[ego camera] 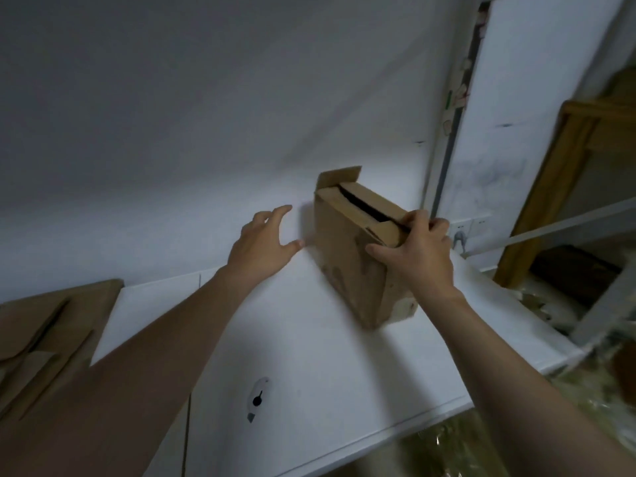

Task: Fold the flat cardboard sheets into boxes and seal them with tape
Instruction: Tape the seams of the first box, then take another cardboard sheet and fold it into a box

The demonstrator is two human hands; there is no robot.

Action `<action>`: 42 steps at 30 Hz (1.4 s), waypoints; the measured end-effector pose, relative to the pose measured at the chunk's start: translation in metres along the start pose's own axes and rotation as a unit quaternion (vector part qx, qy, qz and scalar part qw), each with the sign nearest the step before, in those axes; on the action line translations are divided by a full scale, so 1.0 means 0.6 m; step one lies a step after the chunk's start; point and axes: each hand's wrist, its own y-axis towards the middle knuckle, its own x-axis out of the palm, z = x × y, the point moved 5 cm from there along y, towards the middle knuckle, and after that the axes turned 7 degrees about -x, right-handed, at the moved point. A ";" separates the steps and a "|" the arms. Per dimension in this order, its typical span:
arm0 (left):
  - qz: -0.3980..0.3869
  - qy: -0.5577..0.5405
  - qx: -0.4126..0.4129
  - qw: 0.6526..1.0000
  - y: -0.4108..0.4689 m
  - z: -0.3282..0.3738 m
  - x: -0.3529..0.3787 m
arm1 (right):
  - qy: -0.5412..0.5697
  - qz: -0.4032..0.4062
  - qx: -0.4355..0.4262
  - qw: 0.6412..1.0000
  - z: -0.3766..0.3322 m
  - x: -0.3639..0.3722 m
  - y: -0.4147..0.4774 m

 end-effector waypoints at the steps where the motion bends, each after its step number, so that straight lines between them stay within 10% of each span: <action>1: -0.007 -0.002 0.001 1.000 0.000 0.011 0.008 | -0.022 0.025 0.022 0.999 0.020 -0.014 0.006; 24: -0.038 0.058 0.022 0.997 0.027 0.086 0.094 | -0.060 0.039 -0.107 0.992 0.187 -0.069 0.123; 34: -0.007 0.107 0.015 0.994 0.007 0.056 0.048 | -0.135 -0.109 0.116 0.978 0.164 0.007 0.114; 42: 0.009 0.139 -0.039 0.990 -0.101 -0.069 -0.086 | -0.132 -0.249 -0.008 0.959 -0.021 0.034 0.042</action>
